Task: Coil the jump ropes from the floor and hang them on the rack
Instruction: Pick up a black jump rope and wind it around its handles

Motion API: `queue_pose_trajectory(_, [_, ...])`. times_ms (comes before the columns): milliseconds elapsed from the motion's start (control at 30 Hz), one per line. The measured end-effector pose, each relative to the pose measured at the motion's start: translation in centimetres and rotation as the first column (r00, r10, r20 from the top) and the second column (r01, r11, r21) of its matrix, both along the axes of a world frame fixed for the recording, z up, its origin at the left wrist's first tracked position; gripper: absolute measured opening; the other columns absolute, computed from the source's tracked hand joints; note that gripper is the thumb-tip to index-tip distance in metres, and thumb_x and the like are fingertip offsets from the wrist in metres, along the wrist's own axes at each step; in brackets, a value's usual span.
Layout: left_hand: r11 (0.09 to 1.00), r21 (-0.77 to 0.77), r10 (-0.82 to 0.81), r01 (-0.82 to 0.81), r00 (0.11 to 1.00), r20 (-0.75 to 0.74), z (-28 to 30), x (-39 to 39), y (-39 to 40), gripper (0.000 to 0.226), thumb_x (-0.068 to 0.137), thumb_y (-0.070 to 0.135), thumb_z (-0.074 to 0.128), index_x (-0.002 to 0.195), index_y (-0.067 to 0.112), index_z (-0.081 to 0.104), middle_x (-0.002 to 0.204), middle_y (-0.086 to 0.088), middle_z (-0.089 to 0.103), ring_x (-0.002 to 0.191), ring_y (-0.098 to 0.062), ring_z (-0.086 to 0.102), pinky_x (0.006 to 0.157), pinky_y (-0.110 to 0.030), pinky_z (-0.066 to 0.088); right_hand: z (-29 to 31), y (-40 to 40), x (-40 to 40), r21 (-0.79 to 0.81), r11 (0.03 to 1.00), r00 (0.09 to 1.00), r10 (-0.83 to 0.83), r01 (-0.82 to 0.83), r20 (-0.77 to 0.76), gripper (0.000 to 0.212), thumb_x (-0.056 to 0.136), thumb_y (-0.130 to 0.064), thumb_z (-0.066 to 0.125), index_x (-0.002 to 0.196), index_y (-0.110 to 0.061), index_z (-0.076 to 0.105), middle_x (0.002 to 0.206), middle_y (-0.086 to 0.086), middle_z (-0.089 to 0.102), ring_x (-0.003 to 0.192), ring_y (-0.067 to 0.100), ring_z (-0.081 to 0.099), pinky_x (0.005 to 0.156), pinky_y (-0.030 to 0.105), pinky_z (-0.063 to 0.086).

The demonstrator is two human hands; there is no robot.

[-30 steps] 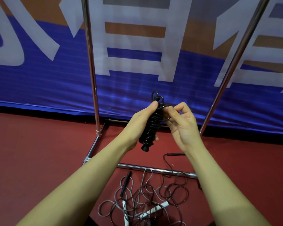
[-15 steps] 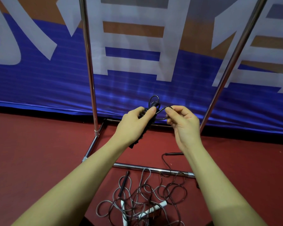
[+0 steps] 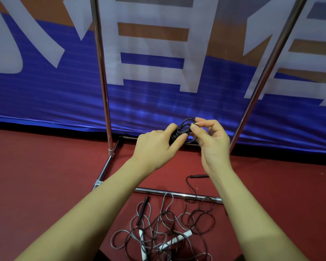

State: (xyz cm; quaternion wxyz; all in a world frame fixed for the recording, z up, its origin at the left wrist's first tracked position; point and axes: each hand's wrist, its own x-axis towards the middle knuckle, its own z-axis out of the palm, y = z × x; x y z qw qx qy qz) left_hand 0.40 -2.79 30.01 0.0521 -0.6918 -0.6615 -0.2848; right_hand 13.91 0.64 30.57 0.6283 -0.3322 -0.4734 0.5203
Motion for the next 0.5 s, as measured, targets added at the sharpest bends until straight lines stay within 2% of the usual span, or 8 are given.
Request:
queue_pose_trajectory(67, [0.999, 0.041, -0.002, 0.003, 1.0, -0.024, -0.24, -0.09, 0.02, 0.066, 0.08, 0.072, 0.011, 0.107, 0.025, 0.048, 0.076, -0.001, 0.065, 0.078, -0.028, 0.063, 0.059, -0.031, 0.036, -0.14, 0.03, -0.19, -0.016, 0.998, 0.997, 0.06, -0.061, -0.043, 0.021, 0.083, 0.01, 0.061, 0.077, -0.01, 0.057, 0.097, 0.008, 0.067, 0.09, 0.019, 0.063, 0.079, 0.03, 0.05])
queue_pose_trajectory(133, [0.998, 0.059, -0.006, 0.007, 1.0, -0.018, -0.44, -0.25, 0.0, 0.07, 0.076, 0.072, 0.007, 0.108, 0.026, 0.048, 0.078, 0.0, 0.065, 0.078, -0.027, 0.063, 0.059, -0.031, 0.036, -0.24, 0.01, -0.35, -0.019, 0.996, 0.994, 0.083, -0.085, -0.073, 0.023, 0.084, 0.01, 0.059, 0.078, -0.011, 0.055, 0.086, 0.008, 0.067, 0.087, 0.025, 0.06, 0.076, 0.032, 0.046])
queue_pose_trajectory(233, [0.999, 0.018, -0.039, 0.039, 0.998, 0.044, -0.22, -0.27, -0.13, 0.056, 0.086, 0.07, 0.027, 0.112, 0.025, 0.049, 0.08, 0.0, 0.064, 0.079, -0.026, 0.062, 0.062, -0.032, 0.04, -0.13, 0.01, -0.47, -0.026, 0.995, 0.991, 0.09, -0.093, -0.096, 0.023, 0.085, 0.011, 0.057, 0.083, -0.012, 0.054, 0.078, 0.002, 0.067, 0.078, 0.02, 0.061, 0.071, 0.028, 0.046])
queue_pose_trajectory(333, [0.999, 0.001, -0.052, 0.052, 0.995, 0.084, 0.08, -0.25, -0.18, 0.043, 0.092, 0.059, 0.042, 0.113, 0.023, 0.05, 0.085, 0.0, 0.065, 0.081, -0.026, 0.061, 0.066, -0.034, 0.043, -0.06, 0.2, -0.42, -0.061, 0.984, 0.979, 0.159, -0.168, -0.128, 0.02, 0.089, 0.01, 0.051, 0.098, -0.008, 0.056, 0.089, 0.006, 0.067, 0.077, 0.011, 0.065, 0.069, 0.023, 0.051])
queue_pose_trajectory(433, [0.998, 0.02, -0.066, 0.064, 0.992, 0.112, 0.27, -0.27, -0.25, 0.044, 0.089, 0.062, 0.042, 0.112, 0.026, 0.049, 0.089, 0.003, 0.066, 0.083, -0.023, 0.062, 0.069, -0.034, 0.046, -0.04, 0.18, -0.26, -0.061, 0.96, 0.961, 0.268, -0.272, -0.068, 0.016, 0.092, -0.001, 0.051, 0.103, -0.001, 0.061, 0.102, 0.016, 0.064, 0.092, 0.023, 0.061, 0.081, 0.032, 0.05])
queue_pose_trajectory(500, [0.998, -0.002, -0.064, 0.065, 0.99, 0.125, 0.49, -0.04, -0.39, 0.042, 0.089, 0.063, 0.043, 0.113, 0.028, 0.049, 0.09, 0.005, 0.065, 0.084, -0.02, 0.061, 0.069, -0.033, 0.045, 0.01, 0.14, -0.12, -0.058, 0.963, 0.963, 0.259, -0.264, -0.072, 0.015, 0.087, -0.006, 0.057, 0.099, -0.001, 0.064, 0.102, 0.019, 0.065, 0.094, 0.025, 0.062, 0.083, 0.035, 0.05])
